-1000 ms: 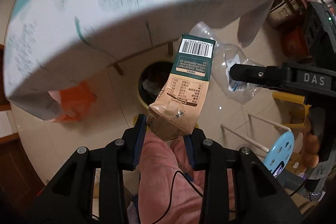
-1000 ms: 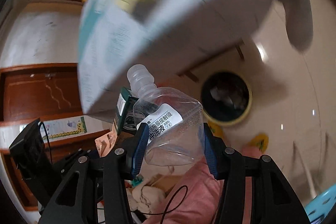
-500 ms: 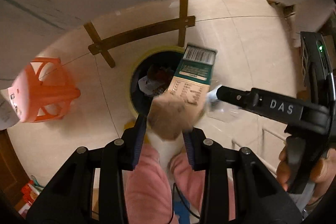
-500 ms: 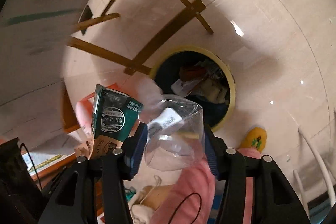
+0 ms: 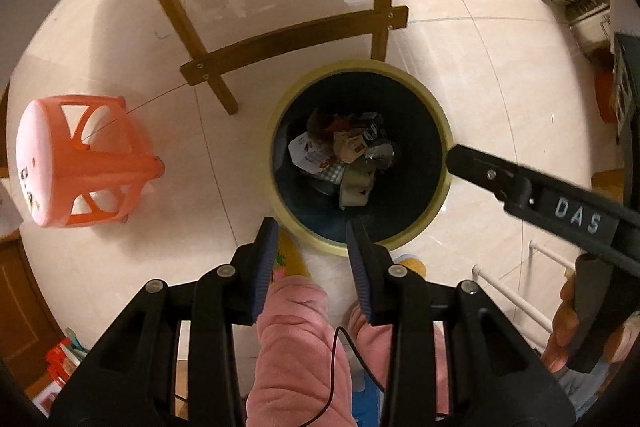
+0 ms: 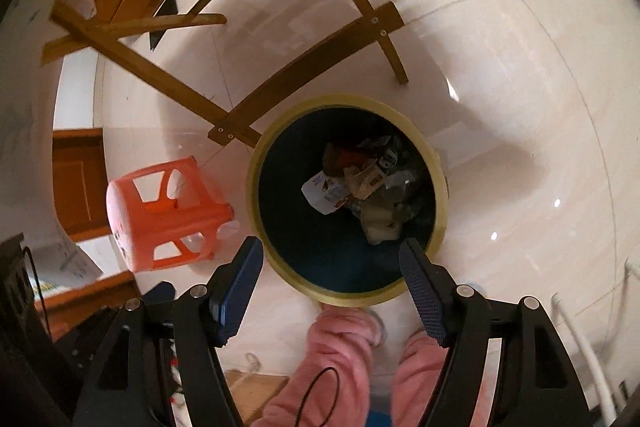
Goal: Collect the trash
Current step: 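Raise both tools from the bin back over the table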
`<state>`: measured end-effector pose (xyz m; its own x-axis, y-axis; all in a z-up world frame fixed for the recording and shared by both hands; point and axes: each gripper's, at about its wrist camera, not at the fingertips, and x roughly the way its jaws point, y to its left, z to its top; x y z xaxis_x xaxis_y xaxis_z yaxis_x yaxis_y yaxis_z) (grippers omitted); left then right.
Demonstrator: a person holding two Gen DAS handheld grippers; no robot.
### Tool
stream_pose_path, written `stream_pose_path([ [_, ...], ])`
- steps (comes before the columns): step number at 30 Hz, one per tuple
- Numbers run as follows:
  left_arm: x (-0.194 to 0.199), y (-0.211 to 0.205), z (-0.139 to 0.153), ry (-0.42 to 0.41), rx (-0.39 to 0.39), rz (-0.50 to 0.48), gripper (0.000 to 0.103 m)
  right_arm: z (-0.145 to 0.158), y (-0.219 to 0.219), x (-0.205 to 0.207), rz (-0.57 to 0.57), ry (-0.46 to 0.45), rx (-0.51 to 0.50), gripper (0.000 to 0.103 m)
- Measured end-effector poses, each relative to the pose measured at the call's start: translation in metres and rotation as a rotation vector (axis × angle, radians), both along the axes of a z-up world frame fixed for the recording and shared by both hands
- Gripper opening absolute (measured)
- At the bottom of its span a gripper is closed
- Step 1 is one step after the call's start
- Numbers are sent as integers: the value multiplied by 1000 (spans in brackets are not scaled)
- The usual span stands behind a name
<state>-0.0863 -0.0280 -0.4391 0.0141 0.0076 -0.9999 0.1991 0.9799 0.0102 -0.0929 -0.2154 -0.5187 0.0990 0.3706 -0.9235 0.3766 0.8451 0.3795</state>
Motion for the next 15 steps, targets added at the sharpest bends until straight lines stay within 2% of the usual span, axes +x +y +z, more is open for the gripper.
stream_pose_path([
  [7,-2,10,35,-47,-14,52,32,33,17,-5,47,-50,-46,71],
  [11,-4,13,62,-61,-21,75,32,62,26,-8,69,-79,-69,71],
  [15,-8,14,101,-85,-35,95,32,100,31,-11,90,-107,-84,71],
])
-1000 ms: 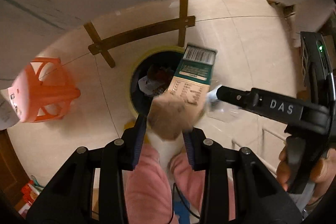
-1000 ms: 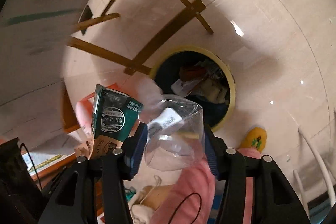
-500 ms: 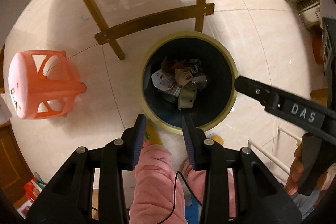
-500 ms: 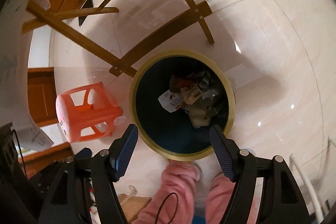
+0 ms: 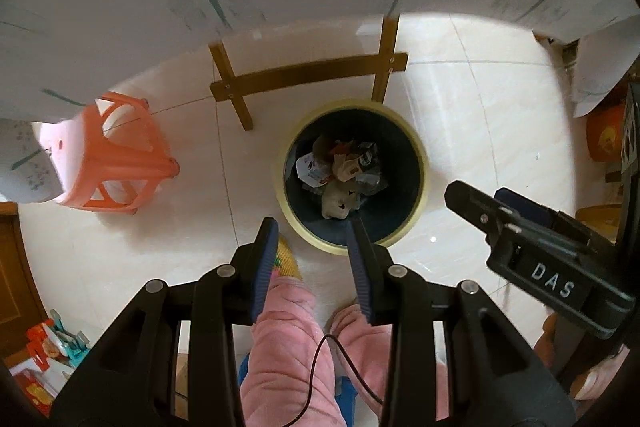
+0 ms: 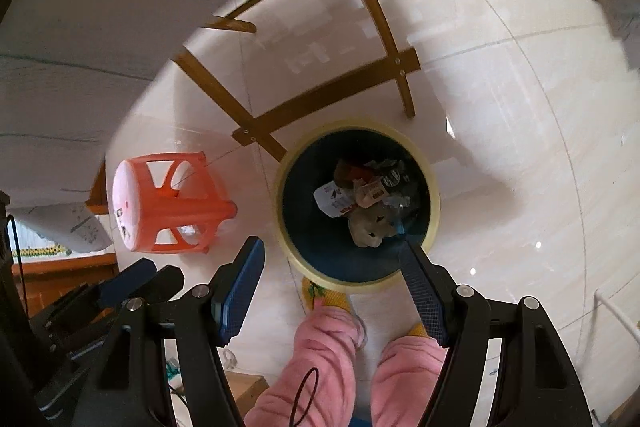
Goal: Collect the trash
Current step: 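Raise both tools from the bin back over the table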
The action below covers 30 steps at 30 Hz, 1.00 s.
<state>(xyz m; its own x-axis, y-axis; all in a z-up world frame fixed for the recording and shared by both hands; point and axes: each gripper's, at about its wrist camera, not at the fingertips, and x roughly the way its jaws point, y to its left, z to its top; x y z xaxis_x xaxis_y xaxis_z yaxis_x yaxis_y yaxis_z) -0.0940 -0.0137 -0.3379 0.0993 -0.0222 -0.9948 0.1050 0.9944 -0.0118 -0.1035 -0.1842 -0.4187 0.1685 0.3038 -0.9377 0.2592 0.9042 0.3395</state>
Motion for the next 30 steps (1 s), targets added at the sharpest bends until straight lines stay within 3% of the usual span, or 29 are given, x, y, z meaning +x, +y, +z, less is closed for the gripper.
stream_pose_path([
  [13,-25,-2,154,-84,-45,14,32,166,7,-14,75,-108,-26,71],
  [20,-39,-5,244,-180,-47,19,32,260,8,-20,131,-170,-29,71],
  [30,-43,1,343,-331,-3,48,39,367,-2,-26,203,-341,-84,71],
])
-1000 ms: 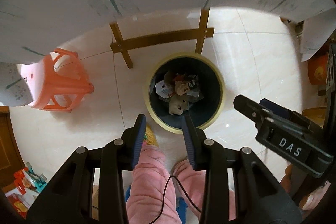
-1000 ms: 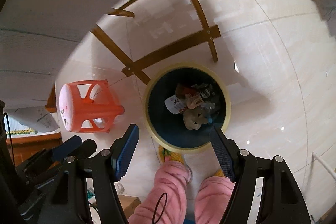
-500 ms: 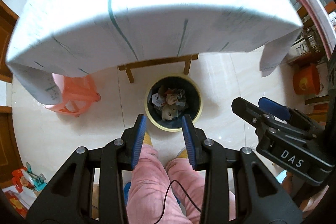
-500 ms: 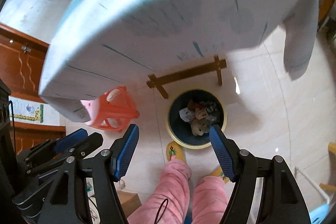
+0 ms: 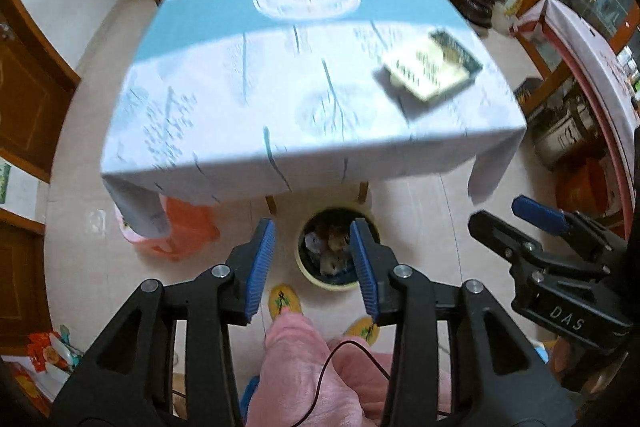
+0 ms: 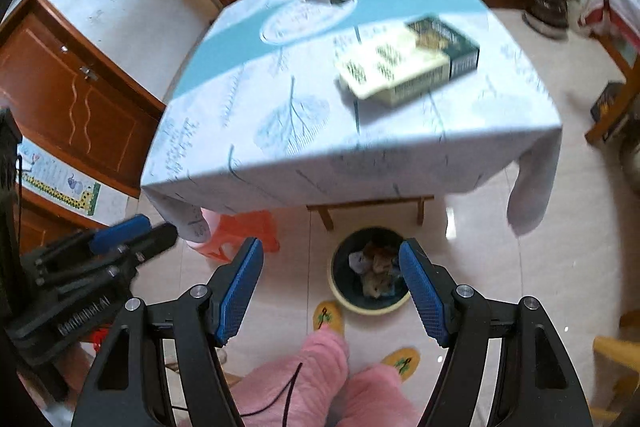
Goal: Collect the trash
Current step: 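Raise both tools from the bin back over the table, then grasp the silver-white box with the left gripper while the right gripper grasps the crumpled tissue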
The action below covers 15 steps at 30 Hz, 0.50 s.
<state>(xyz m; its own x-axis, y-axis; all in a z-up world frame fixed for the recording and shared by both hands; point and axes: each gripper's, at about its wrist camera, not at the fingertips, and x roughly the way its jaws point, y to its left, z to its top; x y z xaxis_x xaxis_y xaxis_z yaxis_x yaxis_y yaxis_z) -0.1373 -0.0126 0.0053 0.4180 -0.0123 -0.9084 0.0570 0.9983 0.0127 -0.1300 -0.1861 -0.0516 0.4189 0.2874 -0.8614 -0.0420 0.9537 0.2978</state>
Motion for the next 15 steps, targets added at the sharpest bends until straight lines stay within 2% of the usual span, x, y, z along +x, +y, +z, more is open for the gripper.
stream_pose_path([
  [4,5,5,32,-77,27,22,52,21,-9,2,12,-58,-16,71],
  [10,24,10,55,-85,-8,57,53,46,-30,13,-5,-137,-14,71],
  [15,48,12,58,-84,-22,59,53,55,-50,36,-70,-148,-9,71],
])
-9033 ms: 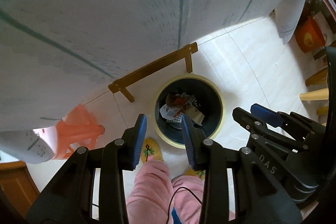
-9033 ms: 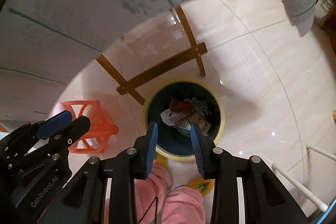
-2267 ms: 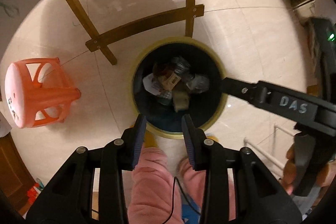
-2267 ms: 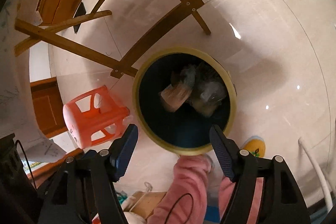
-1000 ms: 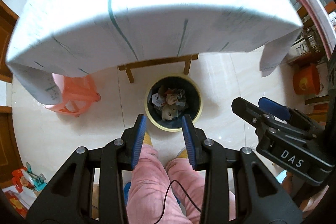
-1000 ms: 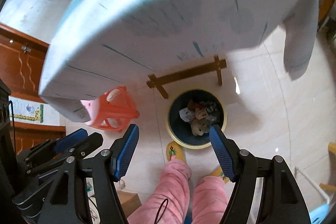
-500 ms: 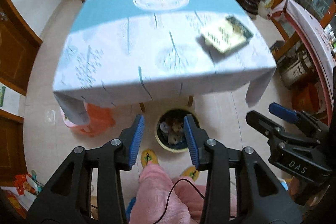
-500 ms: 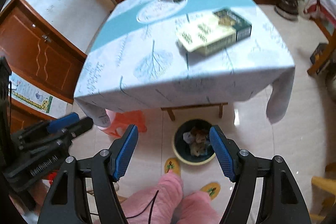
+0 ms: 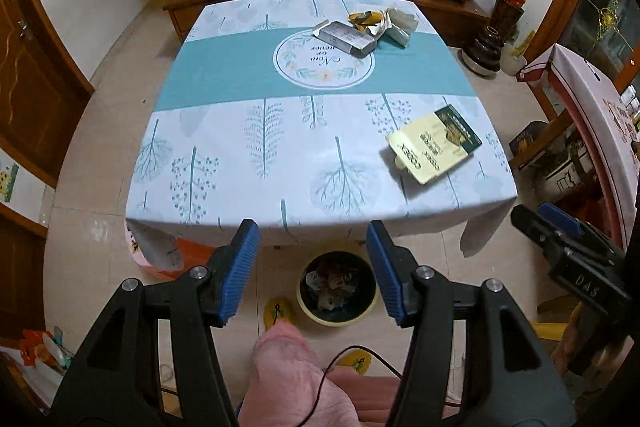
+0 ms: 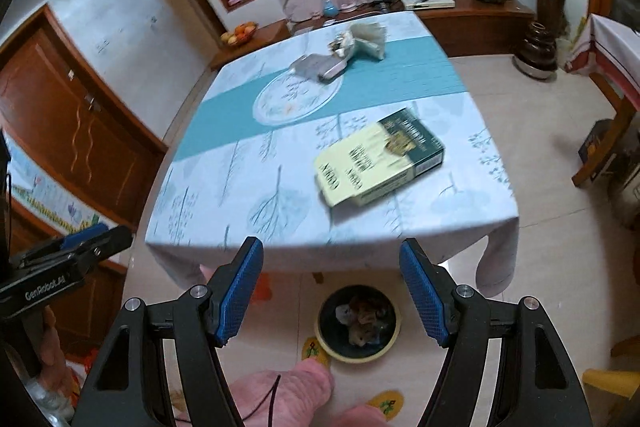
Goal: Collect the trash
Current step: 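Grasp the silver-white box with the left gripper while the right gripper grasps the crumpled tissue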
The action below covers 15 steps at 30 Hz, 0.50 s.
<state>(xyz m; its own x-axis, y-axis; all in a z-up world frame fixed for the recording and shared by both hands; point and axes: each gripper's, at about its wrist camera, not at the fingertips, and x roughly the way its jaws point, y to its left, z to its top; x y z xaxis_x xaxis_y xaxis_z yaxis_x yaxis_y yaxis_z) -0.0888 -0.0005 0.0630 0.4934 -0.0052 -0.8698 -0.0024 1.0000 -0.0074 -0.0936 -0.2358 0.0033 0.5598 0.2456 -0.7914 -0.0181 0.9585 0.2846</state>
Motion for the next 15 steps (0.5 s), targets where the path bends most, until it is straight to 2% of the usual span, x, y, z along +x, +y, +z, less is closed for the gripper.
stream_pose_path([
  [8,79,9,-10,17,-42,-33,53,3,-10,60,-94,-7,-12,71],
  [12,146,13,-20,31,-66,-82,53,14,-6,114,-136,-17,-11,71],
  [15,213,18,-27,58,-76,-120,53,23,1,171,-185,-17,2,71],
])
